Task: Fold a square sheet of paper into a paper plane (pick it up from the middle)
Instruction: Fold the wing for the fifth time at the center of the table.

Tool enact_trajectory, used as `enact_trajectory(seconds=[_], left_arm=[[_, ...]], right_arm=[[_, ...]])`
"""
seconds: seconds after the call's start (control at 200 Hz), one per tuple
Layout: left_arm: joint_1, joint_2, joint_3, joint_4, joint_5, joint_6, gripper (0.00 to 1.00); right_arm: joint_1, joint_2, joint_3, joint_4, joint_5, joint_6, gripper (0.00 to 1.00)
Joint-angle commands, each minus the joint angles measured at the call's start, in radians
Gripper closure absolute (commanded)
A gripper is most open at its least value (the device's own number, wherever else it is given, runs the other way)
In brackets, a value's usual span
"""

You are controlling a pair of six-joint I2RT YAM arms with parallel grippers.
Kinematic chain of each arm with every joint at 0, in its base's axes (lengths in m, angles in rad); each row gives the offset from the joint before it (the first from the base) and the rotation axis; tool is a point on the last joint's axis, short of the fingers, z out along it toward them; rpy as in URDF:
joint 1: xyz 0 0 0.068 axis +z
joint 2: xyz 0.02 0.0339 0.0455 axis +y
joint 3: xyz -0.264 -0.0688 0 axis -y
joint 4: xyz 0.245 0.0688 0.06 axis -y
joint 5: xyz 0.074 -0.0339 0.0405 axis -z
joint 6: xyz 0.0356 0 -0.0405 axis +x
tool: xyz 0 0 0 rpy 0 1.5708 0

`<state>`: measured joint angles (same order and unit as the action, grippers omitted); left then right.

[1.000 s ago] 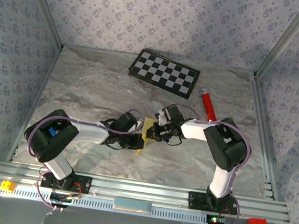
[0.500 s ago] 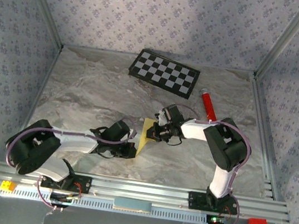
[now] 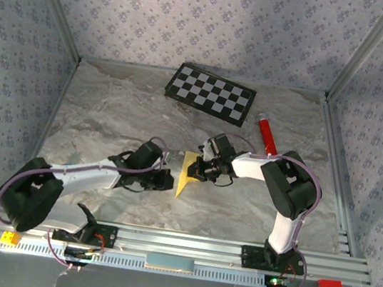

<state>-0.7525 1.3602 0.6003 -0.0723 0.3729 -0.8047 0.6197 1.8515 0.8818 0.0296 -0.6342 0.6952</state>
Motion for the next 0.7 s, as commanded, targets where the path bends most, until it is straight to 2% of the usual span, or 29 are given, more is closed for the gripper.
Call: enact_trajectory(seconds=[0.0,0.145,0.32,0.53,0.695], left_arm=[[0.004,0.088,0.106,0.062,0.036,0.004,0.95],[0.003,0.223,0.182,0.080,0.054,0.012,1.00],[-0.007,0.301,0.162,0.117,0.076,0.004,1.00],[-0.021,0.320,0.094,0.146,0.066,-0.003,1.00],[-0.029,0.239,0.047,0.174,0.039,-0.026,1.00]], right_arm=[[-0.025,0.059,-0.030,-0.111,0.149,0.006,1.00],[-0.027,0.062,-0.029,-0.093,0.135,0.021,1.00],[-0.029,0.067,-0.022,-0.081,0.122,0.030,1.00],[-0.032,0.068,-0.018,-0.084,0.118,0.029,1.00],[-0.039,0.062,-0.020,-0.088,0.122,0.029,1.00]])
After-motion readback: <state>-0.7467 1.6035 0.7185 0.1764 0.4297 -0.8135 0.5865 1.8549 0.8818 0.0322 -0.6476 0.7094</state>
